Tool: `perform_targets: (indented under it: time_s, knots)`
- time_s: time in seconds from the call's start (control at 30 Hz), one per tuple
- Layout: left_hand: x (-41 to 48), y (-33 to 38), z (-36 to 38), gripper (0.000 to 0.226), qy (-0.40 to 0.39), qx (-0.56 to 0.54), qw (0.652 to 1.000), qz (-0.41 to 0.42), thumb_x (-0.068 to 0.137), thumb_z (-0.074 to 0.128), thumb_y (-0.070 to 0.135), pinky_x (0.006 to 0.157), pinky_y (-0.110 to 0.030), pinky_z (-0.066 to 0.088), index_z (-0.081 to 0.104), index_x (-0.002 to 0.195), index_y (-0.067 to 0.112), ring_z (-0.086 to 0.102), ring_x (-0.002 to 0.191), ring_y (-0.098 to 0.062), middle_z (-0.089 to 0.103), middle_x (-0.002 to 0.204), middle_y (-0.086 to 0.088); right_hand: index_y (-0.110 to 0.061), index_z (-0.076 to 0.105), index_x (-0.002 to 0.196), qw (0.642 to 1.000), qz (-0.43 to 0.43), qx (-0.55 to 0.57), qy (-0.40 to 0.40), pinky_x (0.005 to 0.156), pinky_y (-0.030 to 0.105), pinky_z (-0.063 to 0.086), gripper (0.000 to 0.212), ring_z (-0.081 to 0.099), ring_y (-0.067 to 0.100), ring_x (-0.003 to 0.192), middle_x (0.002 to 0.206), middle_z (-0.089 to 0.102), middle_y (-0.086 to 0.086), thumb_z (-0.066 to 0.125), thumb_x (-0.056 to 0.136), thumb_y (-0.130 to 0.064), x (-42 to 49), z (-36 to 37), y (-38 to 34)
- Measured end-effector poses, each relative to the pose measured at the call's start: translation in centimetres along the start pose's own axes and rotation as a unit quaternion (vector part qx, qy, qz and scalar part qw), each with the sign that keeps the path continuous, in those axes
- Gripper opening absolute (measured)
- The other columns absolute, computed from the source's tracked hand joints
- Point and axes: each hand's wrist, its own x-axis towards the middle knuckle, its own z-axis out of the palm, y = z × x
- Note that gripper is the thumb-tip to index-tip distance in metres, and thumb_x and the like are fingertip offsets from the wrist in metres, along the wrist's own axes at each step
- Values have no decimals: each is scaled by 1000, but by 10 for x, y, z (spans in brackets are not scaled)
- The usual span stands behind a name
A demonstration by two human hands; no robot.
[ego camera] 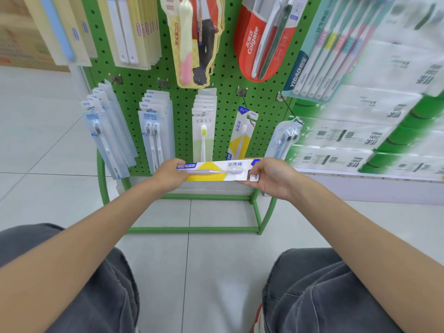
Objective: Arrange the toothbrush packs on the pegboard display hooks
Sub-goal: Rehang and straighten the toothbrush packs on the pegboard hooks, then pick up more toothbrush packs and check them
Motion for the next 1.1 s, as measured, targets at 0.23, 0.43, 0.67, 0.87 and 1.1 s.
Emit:
perform_targets:
  time_s: [0.23,0.43,0.67,0.87,1.1]
  knots:
    - [12,-23,3,69,13,-81,993,-83,83,72,5,88,-35,45,38,144,9,53,111,-29,49,133,-11,3,52,91,994,6,-79,77,79,44,56,35,59,41,107,119,59,23,25,84,24,6,-4,18]
    - [8,-38,6,37,36,-34,997,-55,70,83,13,68,-27,45,65,101,6,64,91,-28,68,96,-10,-12,43,73,954,-18,-225,200,55,21,52,30,49,13,65,78,46,4,47,90,12,17,-17,51]
    - [-19,-87,-3,44,77,-65,988,-116,73,76,3,70,-27,43,58,114,4,58,92,-25,66,109,-12,-4,49,101,947,59,-248,197,64,31,51,17,39,16,61,73,40,9,50,90,9,38,19,89]
    - [-60,-146,-60,53,172,-52,958,-225,82,71,13,84,-28,44,47,128,5,56,115,-30,57,125,-11,-2,54,97,944,51,-304,116,79,35,58,10,46,18,65,80,47,12,53,90,5,61,102,118]
    - [-170,-265,-142,38,273,-67,897,-342,88,60,12,81,-33,49,52,121,-3,60,112,-35,59,123,-20,-10,58,89,901,49,-429,-45,68,25,50,4,50,14,63,81,55,9,58,88,-6,86,244,188]
